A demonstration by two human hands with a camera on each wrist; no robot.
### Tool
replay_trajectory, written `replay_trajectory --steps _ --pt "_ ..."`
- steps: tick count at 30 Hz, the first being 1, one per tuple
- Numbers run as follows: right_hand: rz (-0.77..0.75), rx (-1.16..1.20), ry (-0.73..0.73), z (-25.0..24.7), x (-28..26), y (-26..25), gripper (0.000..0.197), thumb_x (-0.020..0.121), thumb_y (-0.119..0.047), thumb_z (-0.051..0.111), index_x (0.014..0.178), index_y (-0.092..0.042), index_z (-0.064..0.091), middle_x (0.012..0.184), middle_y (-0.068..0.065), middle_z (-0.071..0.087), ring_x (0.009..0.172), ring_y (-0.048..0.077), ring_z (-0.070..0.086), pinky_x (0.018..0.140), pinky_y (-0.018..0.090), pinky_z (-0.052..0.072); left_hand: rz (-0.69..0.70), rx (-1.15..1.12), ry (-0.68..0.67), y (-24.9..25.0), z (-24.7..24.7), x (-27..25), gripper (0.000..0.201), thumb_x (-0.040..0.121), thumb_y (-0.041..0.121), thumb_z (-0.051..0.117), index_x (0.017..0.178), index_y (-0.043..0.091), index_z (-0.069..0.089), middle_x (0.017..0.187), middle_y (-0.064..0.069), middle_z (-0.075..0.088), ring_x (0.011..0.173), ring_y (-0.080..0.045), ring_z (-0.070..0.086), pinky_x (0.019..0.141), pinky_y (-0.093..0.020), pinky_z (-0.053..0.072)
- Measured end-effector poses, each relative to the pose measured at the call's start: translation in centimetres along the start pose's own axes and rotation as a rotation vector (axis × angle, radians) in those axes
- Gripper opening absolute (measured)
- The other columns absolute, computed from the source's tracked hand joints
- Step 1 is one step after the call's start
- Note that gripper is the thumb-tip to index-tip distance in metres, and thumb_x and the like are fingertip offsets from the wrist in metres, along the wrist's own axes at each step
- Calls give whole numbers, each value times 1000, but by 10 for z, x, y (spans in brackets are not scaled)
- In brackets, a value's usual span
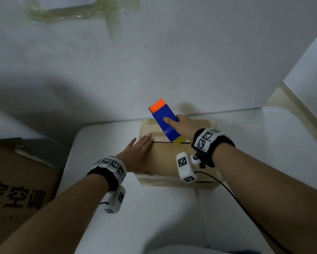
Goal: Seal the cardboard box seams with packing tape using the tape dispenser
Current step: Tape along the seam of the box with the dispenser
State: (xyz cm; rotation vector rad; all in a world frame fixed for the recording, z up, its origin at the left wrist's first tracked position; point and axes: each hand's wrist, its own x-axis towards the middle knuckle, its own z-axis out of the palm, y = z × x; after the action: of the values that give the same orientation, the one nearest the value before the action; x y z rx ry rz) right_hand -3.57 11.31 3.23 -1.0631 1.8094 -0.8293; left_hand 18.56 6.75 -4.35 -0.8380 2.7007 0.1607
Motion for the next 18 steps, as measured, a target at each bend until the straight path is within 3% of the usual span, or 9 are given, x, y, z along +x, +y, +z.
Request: replay_trajectory --steps 4,7,10,13,15,18 --pt "-13 -72 -45 0 7 1 35 90 -50 55 81 -16 52 93 7 63 85 24 61 75 32 44 -42 -3 49 -2 0 3 116 72 73 55 152 10 0 162 -5 -3 149 -18 -1 121 -41 2" --pt "-22 -125 -78 -3 7 -4 40 90 -50 55 93 -9 54 101 13 65 90 28 63 77 33 44 -51 -99 31 -9 -2 4 101 79 74 41 153 15 6 162 0 0 149 -15 -2 121 -38 -3" --pt "-12 -162 -124 -6 9 -7 45 90 -47 57 104 -4 58 110 16 67 101 32 64 81 36 46 -54 -301 103 -19 5 0 93 78 78 23 151 21 22 160 5 15 149 -10 7 122 -35 1" --pt "57 -153 -209 -7 10 -14 46 89 -40 60 115 -2 59 115 13 67 105 31 64 96 43 48 -169 -502 186 -23 13 -9 52 96 49 42 145 29 38 154 18 27 144 -10 22 120 -27 10" --pt "100 -99 -235 -6 13 -15 43 92 -39 56 112 -1 60 113 11 67 97 27 66 89 38 51 -203 -545 229 -20 15 -11 45 98 41 45 142 33 43 151 23 31 141 -11 30 117 -24 15" --pt "104 -193 -136 -1 15 -15 53 91 -61 42 88 -12 61 94 10 67 81 25 62 72 29 44 -192 -567 297 -20 17 -8 39 98 35 47 137 31 50 147 21 38 137 -10 38 113 -16 14"
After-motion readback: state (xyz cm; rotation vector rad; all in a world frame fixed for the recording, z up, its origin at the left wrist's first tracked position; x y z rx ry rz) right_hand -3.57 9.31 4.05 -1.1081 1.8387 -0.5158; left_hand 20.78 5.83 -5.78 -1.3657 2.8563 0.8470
